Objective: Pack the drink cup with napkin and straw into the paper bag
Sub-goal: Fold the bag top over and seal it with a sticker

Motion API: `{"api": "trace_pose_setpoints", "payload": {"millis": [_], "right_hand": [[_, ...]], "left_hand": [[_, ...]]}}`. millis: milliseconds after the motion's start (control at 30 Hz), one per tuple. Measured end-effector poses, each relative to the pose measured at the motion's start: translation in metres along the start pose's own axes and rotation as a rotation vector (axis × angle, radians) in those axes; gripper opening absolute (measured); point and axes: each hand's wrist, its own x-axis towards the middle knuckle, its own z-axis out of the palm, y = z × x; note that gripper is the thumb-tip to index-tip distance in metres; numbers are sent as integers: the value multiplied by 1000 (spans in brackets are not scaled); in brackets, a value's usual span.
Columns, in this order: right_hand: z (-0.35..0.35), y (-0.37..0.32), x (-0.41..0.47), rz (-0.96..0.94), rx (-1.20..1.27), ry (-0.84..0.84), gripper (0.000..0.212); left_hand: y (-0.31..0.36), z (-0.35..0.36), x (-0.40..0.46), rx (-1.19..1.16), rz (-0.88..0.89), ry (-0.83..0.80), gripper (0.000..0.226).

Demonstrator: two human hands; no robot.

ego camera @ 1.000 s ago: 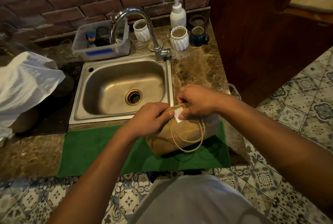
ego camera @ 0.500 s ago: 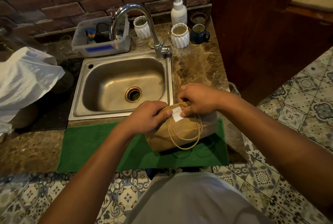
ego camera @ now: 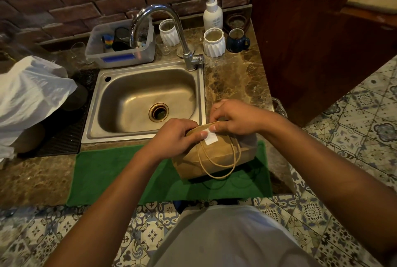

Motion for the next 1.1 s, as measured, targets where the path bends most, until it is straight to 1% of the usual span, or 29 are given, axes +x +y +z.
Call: {"api": "trace_pose_setpoints", "payload": {"millis": [200, 267, 367, 467, 600, 633, 667, 767, 867, 933, 1000, 1100], "right_hand": [[-1, 8, -1, 66, 33, 40, 25], [-4, 14, -7, 91, 46, 76, 26], [-2, 29, -21, 119, 65, 139, 29], [13, 41, -35, 150, 289, 256, 22], [36, 49, -43, 216, 625, 415, 11], [40, 48, -43, 233, 687, 446, 10], [43, 46, -42, 247, 725, 483, 13], [51, 40, -35, 248, 728, 576, 24], [52, 34, -32, 226, 673, 647, 34], [49, 31, -33, 207, 645, 659, 33], [47, 30, -36, 204, 637, 635, 33], [49, 32, -40, 210, 654, 606, 33]], "left_hand": [[5, -6, -2, -31, -64, -26, 40], [4, -7, -6, -32, -74, -4, 39], [0, -8, -14, -98, -114, 50, 30], [-12, -6, -26, -231, -209, 133, 23], [-24, 3, -47, -499, -363, 258, 18], [-23, 8, -50, -545, -378, 282, 16], [-20, 12, -51, -577, -394, 312, 17], [-9, 21, -45, -686, -420, 428, 24], [0, 22, -39, -761, -356, 507, 44], [-1, 20, -37, -708, -325, 531, 44], [-5, 19, -35, -652, -307, 524, 41], [-4, 17, -35, -677, -321, 497, 37]]}}
